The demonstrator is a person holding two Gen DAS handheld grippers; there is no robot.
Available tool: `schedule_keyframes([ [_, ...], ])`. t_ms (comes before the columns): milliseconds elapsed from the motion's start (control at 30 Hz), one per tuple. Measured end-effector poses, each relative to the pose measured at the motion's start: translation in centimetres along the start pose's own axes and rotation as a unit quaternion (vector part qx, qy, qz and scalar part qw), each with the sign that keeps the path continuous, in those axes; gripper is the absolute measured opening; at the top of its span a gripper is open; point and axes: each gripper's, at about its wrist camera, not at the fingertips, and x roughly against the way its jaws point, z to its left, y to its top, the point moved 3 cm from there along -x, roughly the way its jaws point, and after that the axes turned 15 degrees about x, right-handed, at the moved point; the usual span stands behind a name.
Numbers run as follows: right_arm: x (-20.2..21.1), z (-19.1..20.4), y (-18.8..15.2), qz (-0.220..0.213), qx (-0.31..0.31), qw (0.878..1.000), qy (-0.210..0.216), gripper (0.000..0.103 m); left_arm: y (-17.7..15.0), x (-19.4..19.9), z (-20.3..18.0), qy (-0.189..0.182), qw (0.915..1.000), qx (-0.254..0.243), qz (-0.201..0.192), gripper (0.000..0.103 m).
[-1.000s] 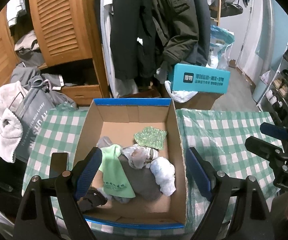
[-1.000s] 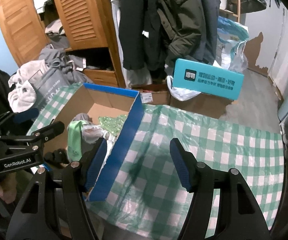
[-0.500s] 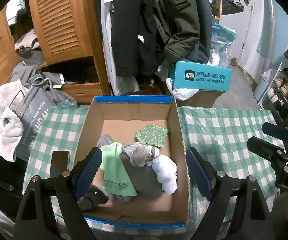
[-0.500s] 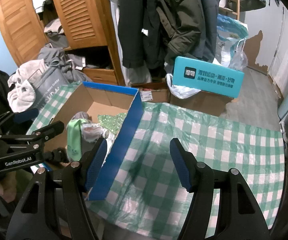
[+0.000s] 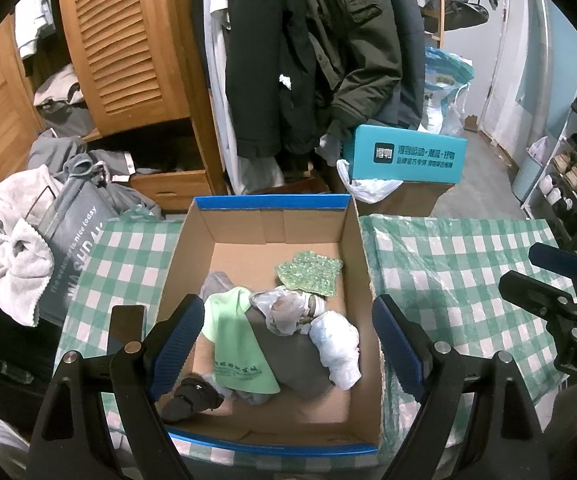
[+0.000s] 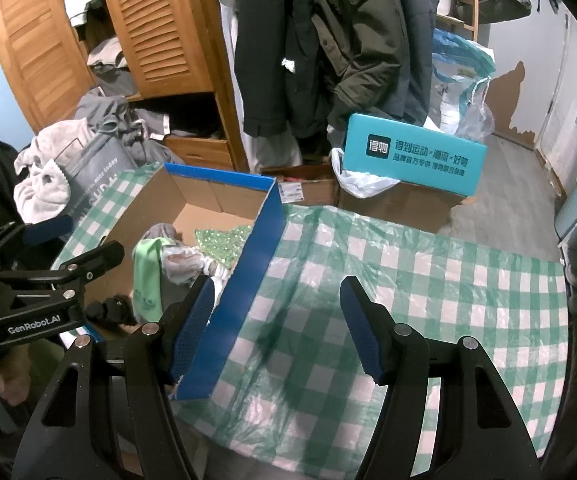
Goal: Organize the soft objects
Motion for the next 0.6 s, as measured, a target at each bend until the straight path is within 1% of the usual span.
schedule_keyframes([
  [600,-0.02,-0.35,-0.06,0.002,-0.002,1.0,0.0,0.064,-0.27,-0.21,-0.37,0.004,0.9999,-0.009,0.008,0.087],
])
